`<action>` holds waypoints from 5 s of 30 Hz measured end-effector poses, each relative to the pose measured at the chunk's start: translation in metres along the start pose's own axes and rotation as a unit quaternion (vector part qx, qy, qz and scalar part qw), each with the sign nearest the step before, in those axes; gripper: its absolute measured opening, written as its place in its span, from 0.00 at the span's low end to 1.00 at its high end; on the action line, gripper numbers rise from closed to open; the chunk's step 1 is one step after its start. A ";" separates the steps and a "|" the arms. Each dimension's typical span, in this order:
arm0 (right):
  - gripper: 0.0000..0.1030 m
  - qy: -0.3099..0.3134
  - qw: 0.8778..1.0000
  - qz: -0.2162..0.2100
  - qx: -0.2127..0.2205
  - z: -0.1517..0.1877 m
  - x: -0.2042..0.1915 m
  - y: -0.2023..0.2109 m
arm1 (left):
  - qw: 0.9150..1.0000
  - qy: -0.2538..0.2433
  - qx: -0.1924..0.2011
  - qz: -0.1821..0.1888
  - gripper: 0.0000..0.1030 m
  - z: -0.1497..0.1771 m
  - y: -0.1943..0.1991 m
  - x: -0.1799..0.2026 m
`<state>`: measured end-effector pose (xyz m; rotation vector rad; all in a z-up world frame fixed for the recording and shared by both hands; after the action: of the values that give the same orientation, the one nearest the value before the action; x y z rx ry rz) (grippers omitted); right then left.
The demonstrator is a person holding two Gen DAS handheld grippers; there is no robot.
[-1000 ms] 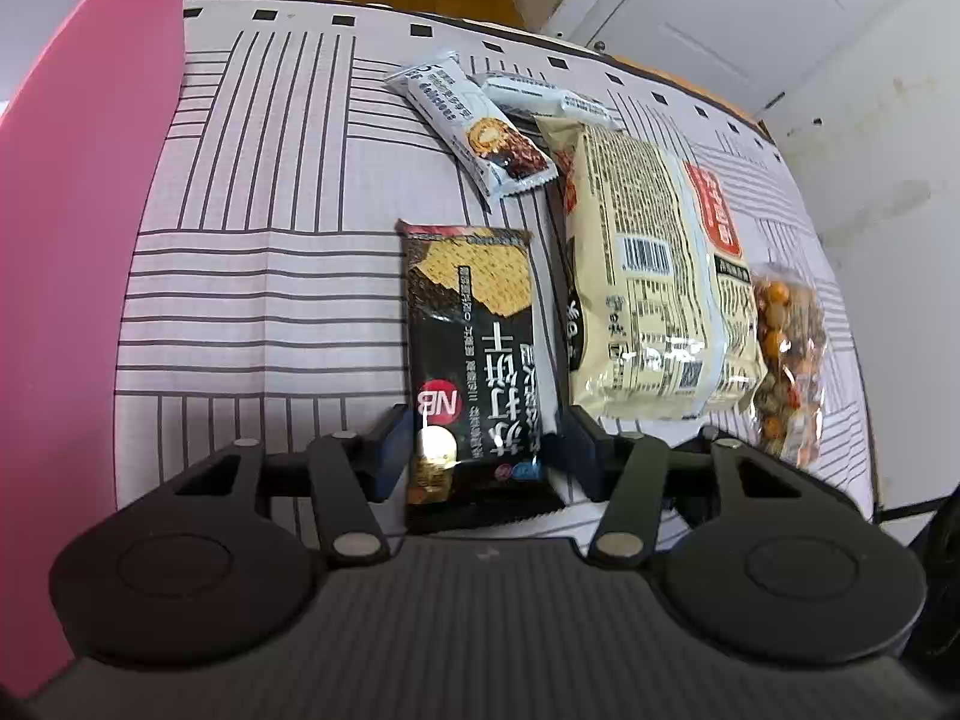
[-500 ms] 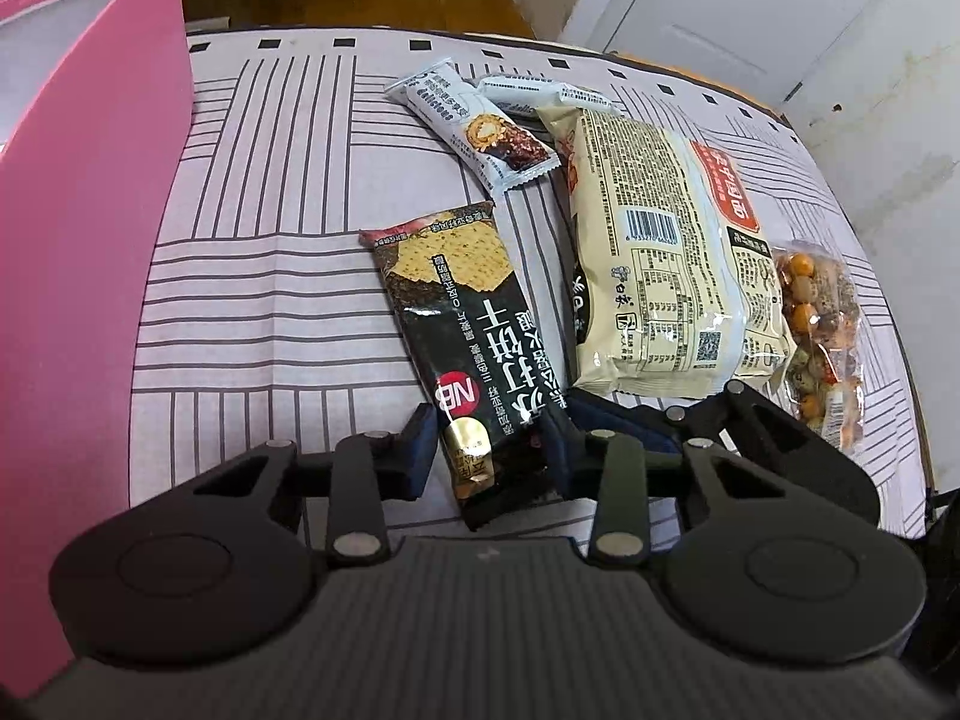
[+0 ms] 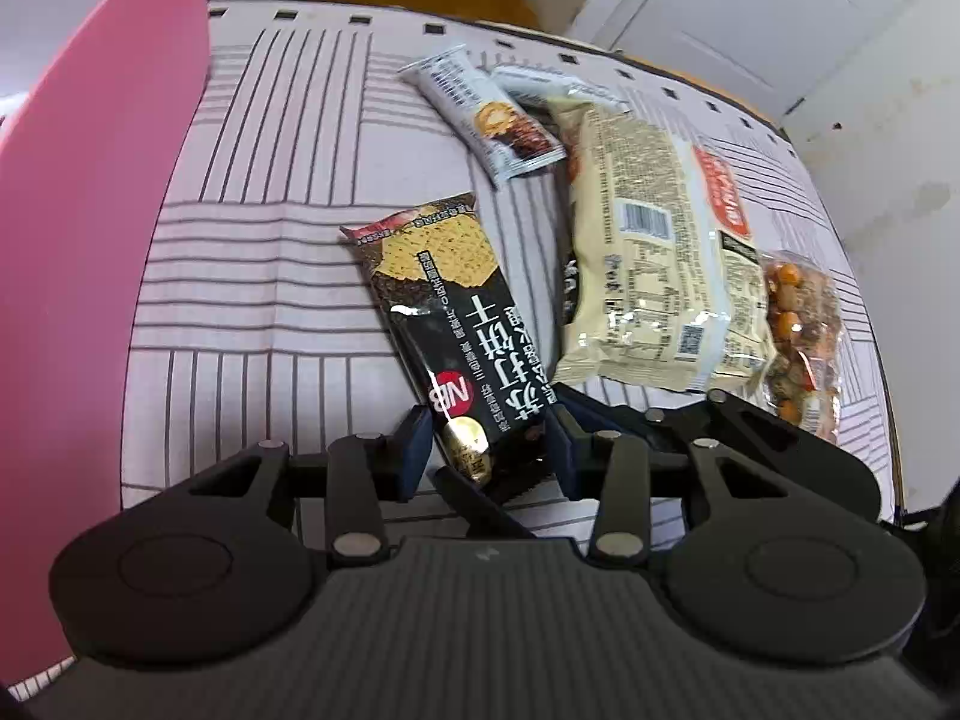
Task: Organize snacks
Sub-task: 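Close the left tool on the NB cracker pack while the right tool closes beside it, then lift the NB cracker pack and carry it over the pink box, then open both tools to drop the NB pack into the pink box, then move both tools to the beige noodle bag on the bed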
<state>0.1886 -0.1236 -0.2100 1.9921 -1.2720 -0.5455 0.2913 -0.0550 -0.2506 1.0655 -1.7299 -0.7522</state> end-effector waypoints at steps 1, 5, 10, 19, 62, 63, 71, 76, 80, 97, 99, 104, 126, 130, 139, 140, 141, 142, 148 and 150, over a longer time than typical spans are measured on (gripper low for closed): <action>0.55 0.000 1.000 -0.001 0.001 0.001 0.000 0.000 | 1.000 0.001 0.002 -0.003 0.38 0.000 -0.003 -0.001; 0.55 -0.006 1.000 -0.003 0.005 0.001 0.005 -0.002 | 0.999 -0.024 0.015 -0.019 0.38 0.002 -0.003 0.007; 0.51 -0.016 1.000 0.003 0.001 -0.003 0.008 0.001 | 0.999 -0.028 0.003 -0.015 0.36 0.006 0.002 0.011; 0.51 -0.026 1.000 -0.008 -0.006 -0.003 0.012 0.003 | 0.999 -0.034 0.008 -0.027 0.36 0.017 0.015 0.017; 0.51 0.023 0.999 -0.023 0.042 -0.038 -0.096 0.165 | 0.994 -0.047 0.093 -0.017 0.39 0.103 0.233 0.028; 0.51 0.026 0.998 -0.027 0.045 -0.042 -0.100 0.166 | 0.994 -0.044 0.097 -0.019 0.39 0.101 0.238 0.025; 0.51 0.037 0.995 -0.063 0.069 -0.086 -0.126 0.145 | 0.989 -0.018 0.133 -0.054 0.39 0.073 0.265 -0.016; 0.51 0.030 0.994 -0.084 0.063 -0.110 -0.134 0.109 | 0.988 0.005 0.139 -0.068 0.38 0.045 0.258 -0.051; 0.51 0.021 0.994 -0.099 0.052 -0.121 -0.139 0.075 | 0.987 0.024 0.137 -0.080 0.39 0.027 0.241 -0.080; 0.66 0.009 0.991 -0.130 0.010 -0.122 -0.158 0.001 | 0.985 0.080 0.108 -0.111 0.49 0.008 0.186 -0.153; 0.66 0.005 0.992 -0.130 0.007 -0.122 -0.155 0.006 | 0.984 0.076 0.112 -0.117 0.51 0.011 0.188 -0.152; 0.69 -0.006 0.991 -0.131 0.013 -0.120 -0.141 0.034 | 0.982 0.064 0.136 -0.111 0.55 0.017 0.208 -0.137; 0.72 -0.076 0.992 -0.060 0.081 -0.080 0.025 0.185 | 0.977 -0.048 0.196 -0.074 0.78 0.028 0.266 0.007; 0.72 -0.105 0.990 -0.055 0.080 -0.077 0.055 0.184 | 0.977 -0.057 0.190 -0.076 0.83 0.020 0.251 0.024; 0.72 -0.206 0.975 -0.045 0.068 -0.072 0.123 0.143 | 0.974 -0.054 0.201 -0.095 0.95 -0.015 0.193 0.054; 0.72 -0.219 0.972 -0.046 0.066 -0.070 0.128 0.137 | 0.974 -0.062 0.196 -0.093 0.95 -0.017 0.185 0.058; 0.72 -0.231 0.970 -0.046 0.065 -0.065 0.132 0.130 | 0.975 -0.071 0.190 -0.090 0.95 -0.020 0.176 0.062; 0.72 -0.242 0.967 -0.044 0.065 -0.060 0.138 0.124 | 0.976 -0.079 0.184 -0.088 0.95 -0.023 0.167 0.066; 0.72 -0.279 0.954 -0.059 0.098 -0.040 0.167 0.099 | 0.985 -0.063 0.155 -0.050 0.93 -0.026 0.120 0.075; 0.72 -0.293 0.951 -0.055 0.088 -0.036 0.175 0.090 | 0.988 -0.047 0.146 -0.030 0.93 -0.026 0.105 0.074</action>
<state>0.2331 -0.2944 -0.1159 2.1369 -1.6047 -1.1793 0.2675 -0.0768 -0.1238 1.3025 -1.9370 -0.6045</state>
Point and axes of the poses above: each gripper's, at about its wrist camera, not at the fingertips, and y roughly against the way its jaws point, x to its right, z to its underside, the point moved 7 cm from there along -y, roughly the way its jaws point, and after that the axes turned 2 degrees about z, right-handed, at the moved point
